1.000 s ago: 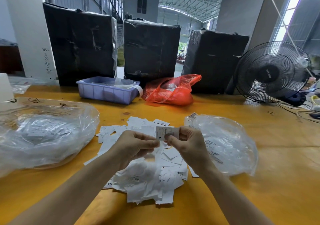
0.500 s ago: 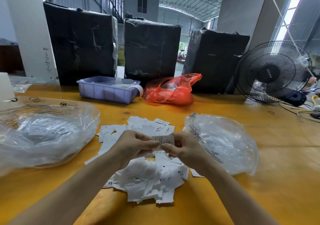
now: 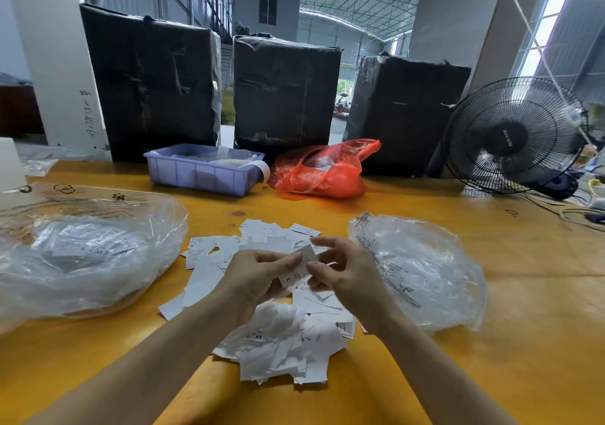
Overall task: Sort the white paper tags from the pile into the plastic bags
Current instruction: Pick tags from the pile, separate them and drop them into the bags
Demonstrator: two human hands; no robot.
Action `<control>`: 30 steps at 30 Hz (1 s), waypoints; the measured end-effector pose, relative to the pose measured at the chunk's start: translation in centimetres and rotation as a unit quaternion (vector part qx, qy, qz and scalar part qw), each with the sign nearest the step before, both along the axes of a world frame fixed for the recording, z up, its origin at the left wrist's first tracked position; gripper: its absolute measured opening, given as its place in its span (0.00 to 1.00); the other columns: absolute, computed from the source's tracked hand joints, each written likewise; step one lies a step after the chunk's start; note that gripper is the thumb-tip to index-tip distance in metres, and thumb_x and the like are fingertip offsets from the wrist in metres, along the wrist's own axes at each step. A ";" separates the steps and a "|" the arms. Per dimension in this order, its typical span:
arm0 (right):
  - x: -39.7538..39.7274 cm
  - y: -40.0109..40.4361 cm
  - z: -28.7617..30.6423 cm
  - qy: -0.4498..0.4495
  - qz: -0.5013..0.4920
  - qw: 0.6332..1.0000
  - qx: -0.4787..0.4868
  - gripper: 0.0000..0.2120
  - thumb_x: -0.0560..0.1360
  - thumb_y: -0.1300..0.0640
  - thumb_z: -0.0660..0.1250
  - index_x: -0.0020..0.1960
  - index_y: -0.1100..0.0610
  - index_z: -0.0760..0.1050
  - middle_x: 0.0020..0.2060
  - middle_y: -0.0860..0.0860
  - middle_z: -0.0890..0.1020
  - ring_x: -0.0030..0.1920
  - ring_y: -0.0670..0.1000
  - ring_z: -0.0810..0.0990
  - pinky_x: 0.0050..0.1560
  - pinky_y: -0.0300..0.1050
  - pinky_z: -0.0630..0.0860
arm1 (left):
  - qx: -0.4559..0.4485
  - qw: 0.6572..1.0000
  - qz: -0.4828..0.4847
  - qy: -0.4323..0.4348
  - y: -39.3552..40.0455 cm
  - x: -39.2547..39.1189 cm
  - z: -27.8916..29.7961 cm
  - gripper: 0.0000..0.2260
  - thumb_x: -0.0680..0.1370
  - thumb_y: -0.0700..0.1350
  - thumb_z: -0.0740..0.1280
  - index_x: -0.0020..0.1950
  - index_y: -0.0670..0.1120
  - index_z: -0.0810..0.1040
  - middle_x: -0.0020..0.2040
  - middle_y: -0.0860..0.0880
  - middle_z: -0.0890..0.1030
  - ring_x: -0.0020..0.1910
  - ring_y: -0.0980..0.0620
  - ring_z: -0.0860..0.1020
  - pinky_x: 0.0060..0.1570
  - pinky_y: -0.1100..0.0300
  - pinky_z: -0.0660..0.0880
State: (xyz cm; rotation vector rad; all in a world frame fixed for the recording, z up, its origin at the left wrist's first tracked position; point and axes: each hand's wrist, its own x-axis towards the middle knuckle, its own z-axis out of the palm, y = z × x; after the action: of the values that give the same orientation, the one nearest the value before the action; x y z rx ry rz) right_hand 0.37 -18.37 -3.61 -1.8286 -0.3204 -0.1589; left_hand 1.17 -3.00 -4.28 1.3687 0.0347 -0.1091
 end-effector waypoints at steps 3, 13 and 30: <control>0.2 0.0 -0.2 -0.049 -0.021 0.998 -0.029 0.14 0.75 0.68 0.66 0.60 0.62 0.77 0.38 0.56 0.82 0.32 0.48 0.79 0.41 0.47 0.80 | -0.001 1.000 0.021 0.007 -0.4 -0.1 -0.1 0.11 0.69 0.49 0.72 0.37 0.40 0.83 0.33 0.45 0.82 0.35 0.50 0.80 0.31 0.61 0.77; -0.5 1.2 -0.4 -0.048 0.077 0.981 -0.174 0.28 0.76 0.52 0.67 0.73 0.52 0.64 0.53 0.54 0.76 0.46 0.46 0.78 0.52 0.37 0.76 | -0.039 0.997 0.044 0.042 -0.8 -0.8 0.5 0.12 0.73 0.51 0.70 0.41 0.42 0.83 0.32 0.46 0.83 0.30 0.52 0.81 0.24 0.65 0.74; 0.8 -0.4 -0.6 0.105 -0.070 0.984 0.126 0.08 0.71 0.63 0.72 0.50 0.58 0.80 0.32 0.51 0.82 0.30 0.44 0.80 0.34 0.34 0.73 | 0.064 0.997 -0.026 0.027 0.4 0.0 -0.3 0.04 0.70 0.41 0.74 0.42 0.41 0.84 0.35 0.45 0.84 0.35 0.51 0.80 0.34 0.65 0.79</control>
State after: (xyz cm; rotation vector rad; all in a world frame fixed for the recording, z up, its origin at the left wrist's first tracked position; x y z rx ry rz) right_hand 1.12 -18.80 -4.19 -1.6000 -0.0199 -0.0971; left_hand 1.15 -2.64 -4.58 1.4945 0.0526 -0.1897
